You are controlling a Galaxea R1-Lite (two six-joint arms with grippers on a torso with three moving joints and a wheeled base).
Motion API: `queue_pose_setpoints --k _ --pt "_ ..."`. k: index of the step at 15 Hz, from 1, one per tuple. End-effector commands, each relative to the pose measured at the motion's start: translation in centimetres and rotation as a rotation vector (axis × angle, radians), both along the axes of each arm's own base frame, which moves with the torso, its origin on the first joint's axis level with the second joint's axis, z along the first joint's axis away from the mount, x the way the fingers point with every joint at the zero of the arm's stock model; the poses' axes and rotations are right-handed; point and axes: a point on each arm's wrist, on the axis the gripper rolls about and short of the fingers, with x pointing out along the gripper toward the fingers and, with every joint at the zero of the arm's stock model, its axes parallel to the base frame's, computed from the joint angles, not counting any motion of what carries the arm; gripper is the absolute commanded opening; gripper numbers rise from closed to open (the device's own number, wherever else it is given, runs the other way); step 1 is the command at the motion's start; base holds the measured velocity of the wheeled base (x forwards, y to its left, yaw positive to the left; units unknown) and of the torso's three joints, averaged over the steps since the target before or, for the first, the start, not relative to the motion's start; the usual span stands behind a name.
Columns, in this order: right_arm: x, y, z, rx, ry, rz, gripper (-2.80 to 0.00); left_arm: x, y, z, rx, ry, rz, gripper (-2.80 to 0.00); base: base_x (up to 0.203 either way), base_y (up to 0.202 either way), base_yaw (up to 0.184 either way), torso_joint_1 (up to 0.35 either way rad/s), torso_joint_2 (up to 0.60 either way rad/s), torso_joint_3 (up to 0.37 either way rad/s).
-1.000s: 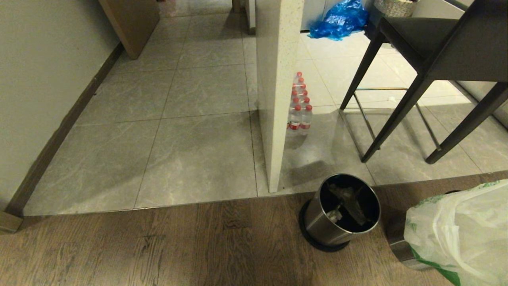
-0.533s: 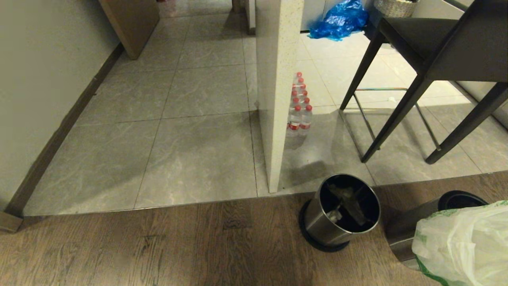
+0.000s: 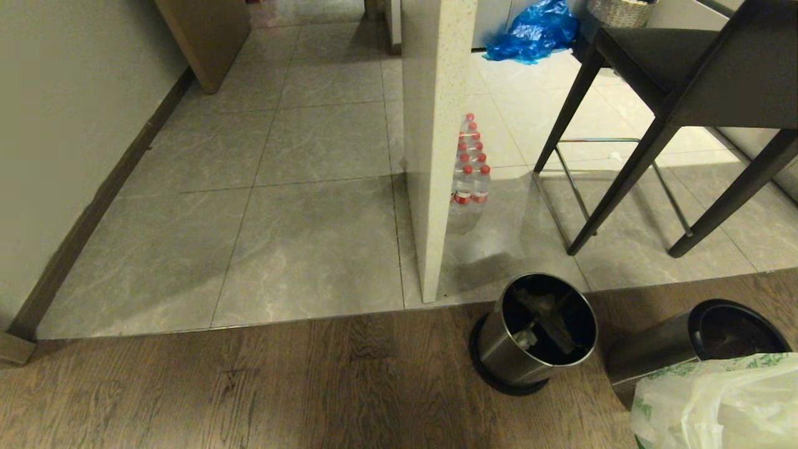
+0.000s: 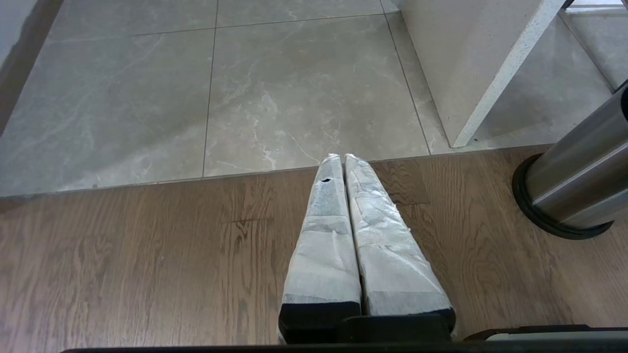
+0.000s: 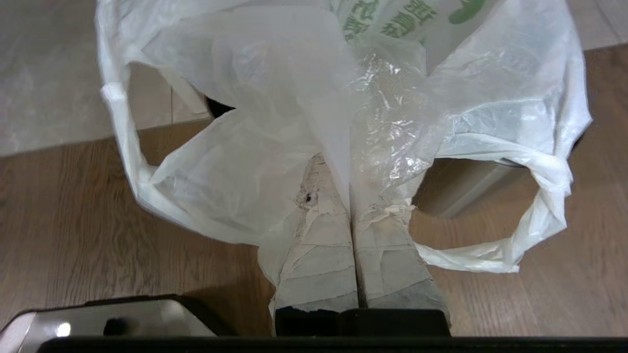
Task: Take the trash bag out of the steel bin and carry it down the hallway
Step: Put the trash bag at the door
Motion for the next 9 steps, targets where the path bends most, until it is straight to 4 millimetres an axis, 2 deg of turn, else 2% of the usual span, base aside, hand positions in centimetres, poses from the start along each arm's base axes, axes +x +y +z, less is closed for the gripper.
queue_pose_setpoints --k 1,5,8,9 --pt "0.0 0.0 -0.2 0.0 0.002 0.003 -2.8 0.0 0.0 0.0 -0.001 -0.002 0.0 -2.8 0.0 0.0 0.0 0.0 0.0 0.0" --pt "0.6 0.0 -0.4 0.009 -0.073 0.017 -2.8 0.0 0.0 0.0 -0.001 -0.001 0.0 -2.8 0.0 0.0 0.0 0.0 0.0 0.0" --pt "1.0 0.2 -1.1 -0.106 -0.076 0.108 -2.8 0.0 0.0 0.0 -0.001 -0.002 0.0 -2.8 0.0 0.0 0.0 0.0 0.0 0.0" --pt "1.0 0.2 -1.1 -0.067 -0.084 0.104 -2.8 0.0 0.0 0.0 -0.001 -0.002 0.0 -2.8 0.0 0.0 0.0 0.0 0.0 0.0"
